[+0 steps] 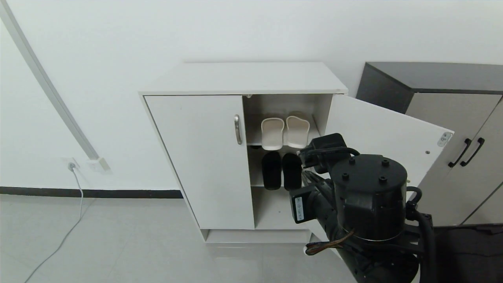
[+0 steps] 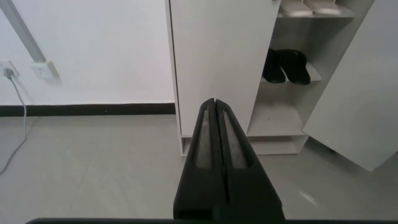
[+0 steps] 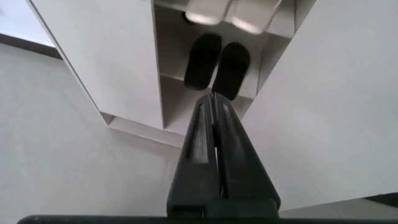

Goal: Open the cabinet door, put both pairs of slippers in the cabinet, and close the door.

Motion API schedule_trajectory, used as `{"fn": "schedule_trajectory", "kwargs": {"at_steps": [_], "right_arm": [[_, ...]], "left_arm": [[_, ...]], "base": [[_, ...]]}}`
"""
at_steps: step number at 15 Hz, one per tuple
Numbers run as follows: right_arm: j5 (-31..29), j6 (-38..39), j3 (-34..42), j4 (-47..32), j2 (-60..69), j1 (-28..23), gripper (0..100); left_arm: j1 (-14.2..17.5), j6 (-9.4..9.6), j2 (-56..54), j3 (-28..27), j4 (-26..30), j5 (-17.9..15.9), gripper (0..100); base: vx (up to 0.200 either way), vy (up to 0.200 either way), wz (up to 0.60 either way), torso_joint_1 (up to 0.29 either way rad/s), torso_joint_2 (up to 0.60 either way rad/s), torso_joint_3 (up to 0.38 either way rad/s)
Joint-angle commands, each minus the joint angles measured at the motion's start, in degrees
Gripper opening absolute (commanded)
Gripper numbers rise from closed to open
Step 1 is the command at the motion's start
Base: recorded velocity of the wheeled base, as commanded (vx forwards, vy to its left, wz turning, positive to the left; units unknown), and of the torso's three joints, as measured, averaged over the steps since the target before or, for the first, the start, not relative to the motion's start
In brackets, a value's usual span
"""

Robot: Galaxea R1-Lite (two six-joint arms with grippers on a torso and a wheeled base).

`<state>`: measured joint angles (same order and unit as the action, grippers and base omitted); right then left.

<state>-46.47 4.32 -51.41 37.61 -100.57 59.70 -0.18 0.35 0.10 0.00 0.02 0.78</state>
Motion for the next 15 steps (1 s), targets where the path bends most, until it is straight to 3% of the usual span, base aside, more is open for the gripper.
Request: {"fn": "schedule_trajectory", "kwargs": {"at_steps": [1, 15], "right_arm": [[0.0, 0.0, 0.1, 0.1, 0.0, 0.0, 0], [0.1, 0.3, 0.7, 0.1, 0.0, 0.0, 0]], "left_arm": [[0.0, 0.00, 0.0, 0.0, 0.1, 0.0, 0], [0.0, -0.09, 0.0, 0.0, 0.0, 0.0, 0]], "base": [[0.000, 0.000, 0.00, 0.173, -0.49, -0.320], [0.000, 0.000, 0.00, 0.218, -0.53, -0.318]]}}
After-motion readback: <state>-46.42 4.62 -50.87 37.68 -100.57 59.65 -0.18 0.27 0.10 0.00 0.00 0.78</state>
